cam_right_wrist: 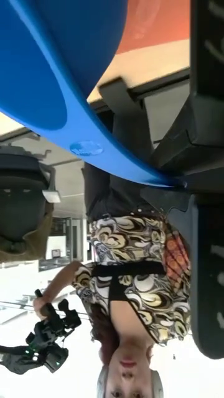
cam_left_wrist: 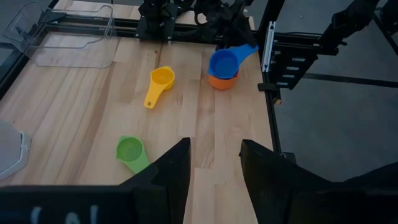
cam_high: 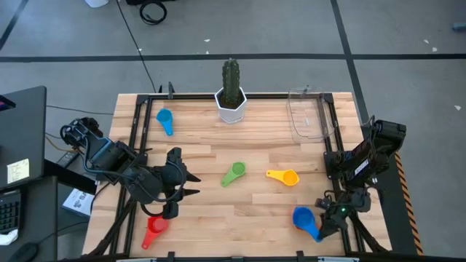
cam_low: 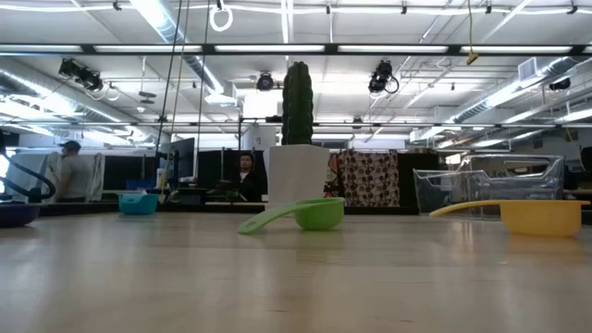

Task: Nest measuring cups in basket
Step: Stack the blue measuring cup on top of the orange measuring cup

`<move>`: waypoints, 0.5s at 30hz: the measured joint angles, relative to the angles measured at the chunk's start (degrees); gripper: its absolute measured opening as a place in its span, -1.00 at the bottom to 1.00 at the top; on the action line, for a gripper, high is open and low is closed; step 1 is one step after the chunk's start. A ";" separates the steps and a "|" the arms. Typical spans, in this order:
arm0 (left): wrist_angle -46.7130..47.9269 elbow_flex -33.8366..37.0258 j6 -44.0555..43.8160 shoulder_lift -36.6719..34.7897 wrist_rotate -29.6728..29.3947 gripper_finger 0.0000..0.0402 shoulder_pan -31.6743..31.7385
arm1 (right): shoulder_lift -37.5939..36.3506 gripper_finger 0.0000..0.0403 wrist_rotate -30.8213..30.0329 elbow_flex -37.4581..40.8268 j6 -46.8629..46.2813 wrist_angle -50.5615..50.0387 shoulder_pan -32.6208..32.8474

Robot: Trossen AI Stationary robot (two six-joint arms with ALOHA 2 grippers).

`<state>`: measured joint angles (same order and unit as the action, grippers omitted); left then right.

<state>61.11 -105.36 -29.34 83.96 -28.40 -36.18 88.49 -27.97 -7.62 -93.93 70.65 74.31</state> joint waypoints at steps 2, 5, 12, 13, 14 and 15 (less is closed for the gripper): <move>0.01 0.00 0.02 0.00 0.00 -0.27 0.02 | 0.00 -0.80 -0.70 0.00 0.25 -0.09 -0.35; 0.01 0.00 0.02 0.00 0.00 -0.27 0.00 | 0.00 -0.81 -0.67 0.00 2.10 -0.20 -0.93; 0.01 0.00 0.02 0.00 0.00 -0.27 0.00 | 0.00 -0.72 -0.71 0.00 -0.86 -4.50 -2.33; 0.01 0.00 0.02 0.00 0.00 -0.27 0.01 | 0.00 -0.70 -0.64 0.00 -1.74 -5.49 -2.48; 0.01 -0.01 0.03 0.00 0.00 -0.27 0.01 | 0.00 -0.67 -0.50 0.00 -2.53 -6.51 -2.57; 0.01 0.00 0.02 0.00 0.00 -0.27 0.01 | 0.00 -0.64 -0.48 0.00 -3.21 -7.33 -2.63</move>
<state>61.12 -105.36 -29.32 83.96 -28.40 -36.18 88.49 -28.45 -7.62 -97.13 63.32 71.69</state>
